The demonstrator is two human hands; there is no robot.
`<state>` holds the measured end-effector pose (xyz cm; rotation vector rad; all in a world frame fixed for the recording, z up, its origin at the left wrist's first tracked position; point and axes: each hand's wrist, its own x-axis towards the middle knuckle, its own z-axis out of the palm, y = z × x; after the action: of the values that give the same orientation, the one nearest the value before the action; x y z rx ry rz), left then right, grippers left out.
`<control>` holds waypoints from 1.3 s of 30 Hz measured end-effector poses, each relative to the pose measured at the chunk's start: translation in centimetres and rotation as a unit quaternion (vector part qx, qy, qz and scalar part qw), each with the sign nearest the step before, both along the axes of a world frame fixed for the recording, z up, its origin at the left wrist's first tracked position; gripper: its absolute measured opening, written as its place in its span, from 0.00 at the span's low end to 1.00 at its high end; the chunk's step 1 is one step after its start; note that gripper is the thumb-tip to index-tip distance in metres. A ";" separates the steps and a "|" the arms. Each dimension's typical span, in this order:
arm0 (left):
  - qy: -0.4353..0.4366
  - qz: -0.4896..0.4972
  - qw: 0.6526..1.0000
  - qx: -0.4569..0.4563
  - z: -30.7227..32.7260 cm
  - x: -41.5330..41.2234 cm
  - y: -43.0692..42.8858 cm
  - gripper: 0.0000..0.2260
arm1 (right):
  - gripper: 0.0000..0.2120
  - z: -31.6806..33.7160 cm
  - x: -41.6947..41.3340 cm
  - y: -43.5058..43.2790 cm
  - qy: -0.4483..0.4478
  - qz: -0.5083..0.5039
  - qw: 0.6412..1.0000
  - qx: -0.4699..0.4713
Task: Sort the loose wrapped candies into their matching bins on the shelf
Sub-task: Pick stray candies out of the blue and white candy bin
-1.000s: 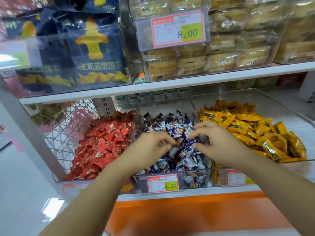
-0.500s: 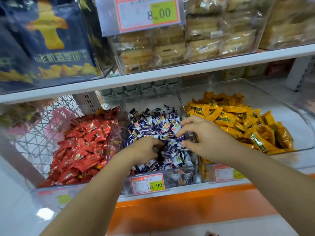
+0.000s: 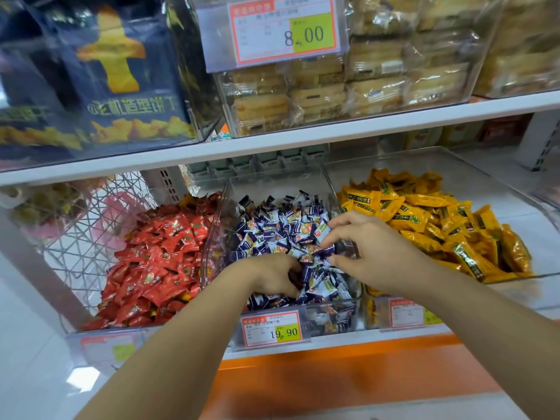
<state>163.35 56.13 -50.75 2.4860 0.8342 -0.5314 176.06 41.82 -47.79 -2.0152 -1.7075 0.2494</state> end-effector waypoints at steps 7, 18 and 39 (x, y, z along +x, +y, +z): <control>-0.012 0.015 0.996 -0.086 0.3 -0.9 -0.2 0.28 | 0.10 -0.1 0.2 0.0 -0.004 0.006 1.000 0.002; -0.126 0.021 0.990 -0.050 -0.6 -2.4 -0.6 0.19 | 0.10 0.0 -0.2 0.1 -0.013 -0.010 1.000 0.006; -0.367 0.236 0.832 0.343 1.3 -14.2 2.9 0.13 | 0.11 -0.6 -2.2 1.1 -0.058 -0.075 0.995 0.009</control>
<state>149.14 59.01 -49.42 2.5459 1.3709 1.0106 173.84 42.92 -48.36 -2.1697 -1.6109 0.0673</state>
